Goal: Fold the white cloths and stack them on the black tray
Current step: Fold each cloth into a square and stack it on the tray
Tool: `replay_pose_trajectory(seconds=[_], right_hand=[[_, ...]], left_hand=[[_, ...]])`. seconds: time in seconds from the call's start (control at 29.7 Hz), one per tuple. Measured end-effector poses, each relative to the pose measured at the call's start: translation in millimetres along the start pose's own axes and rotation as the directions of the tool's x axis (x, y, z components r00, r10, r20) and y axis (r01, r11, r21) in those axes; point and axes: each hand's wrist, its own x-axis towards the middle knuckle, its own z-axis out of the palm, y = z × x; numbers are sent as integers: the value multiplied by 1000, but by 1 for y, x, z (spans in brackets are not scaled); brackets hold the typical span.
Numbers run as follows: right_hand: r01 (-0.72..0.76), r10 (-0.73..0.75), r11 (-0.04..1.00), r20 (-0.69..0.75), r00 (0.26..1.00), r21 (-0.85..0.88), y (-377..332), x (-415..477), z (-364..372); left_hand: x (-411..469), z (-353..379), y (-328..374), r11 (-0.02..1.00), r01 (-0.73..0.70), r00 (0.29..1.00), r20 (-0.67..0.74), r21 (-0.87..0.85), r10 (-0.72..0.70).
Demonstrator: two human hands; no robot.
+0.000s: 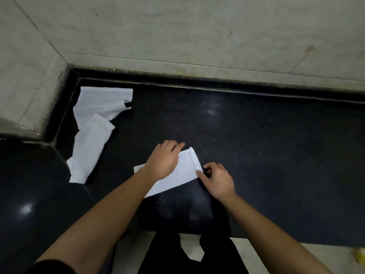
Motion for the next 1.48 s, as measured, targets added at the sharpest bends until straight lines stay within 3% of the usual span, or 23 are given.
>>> replay_pose_trajectory(seconds=[0.13,0.24,0.34,0.47,0.54,0.64,0.74,0.81,0.91,1.04,1.21,1.35,1.48], right_hand=[[-80,80,996,-2,997,24,1,-5,3],[-107,107,994,-4,994,29,-2,-5,3],[-130,130,991,11,991,39,-3,-2,2],[-151,147,987,57,987,61,1,0,1],[-158,147,976,81,986,152,3,1,-4],[-173,135,889,118,984,425,3,10,-11],[-202,100,766,197,975,610,-3,22,-27],[-221,43,740,283,958,635,-12,29,-44],[-169,-42,770,312,949,616,-31,37,-75],[-100,-80,748,238,968,656,-61,42,-115],[197,-205,769,-57,977,609,-96,41,-163],[333,-292,758,-165,942,560,-97,34,-175],[319,-308,822,-103,946,471,-66,21,-140]], left_hand=[[45,-5,15,962,-206,965,199,180,169],[60,-7,22,876,-346,918,315,337,242],[67,-11,27,839,-384,905,340,386,257],[66,-12,38,864,-362,908,342,350,242],[65,-17,42,932,-241,925,355,272,136],[60,-26,36,993,118,939,329,-30,-102],[53,-40,20,858,372,905,342,-353,-252],[50,-55,11,758,460,878,368,-463,-308],[47,-81,-2,656,480,873,387,-582,-295],[41,-115,-9,478,451,891,355,-754,-282],[43,-162,2,324,242,935,131,-915,-329],[37,-167,12,425,89,944,-60,-901,-326],[5,-116,18,546,87,949,-98,-833,-301]])
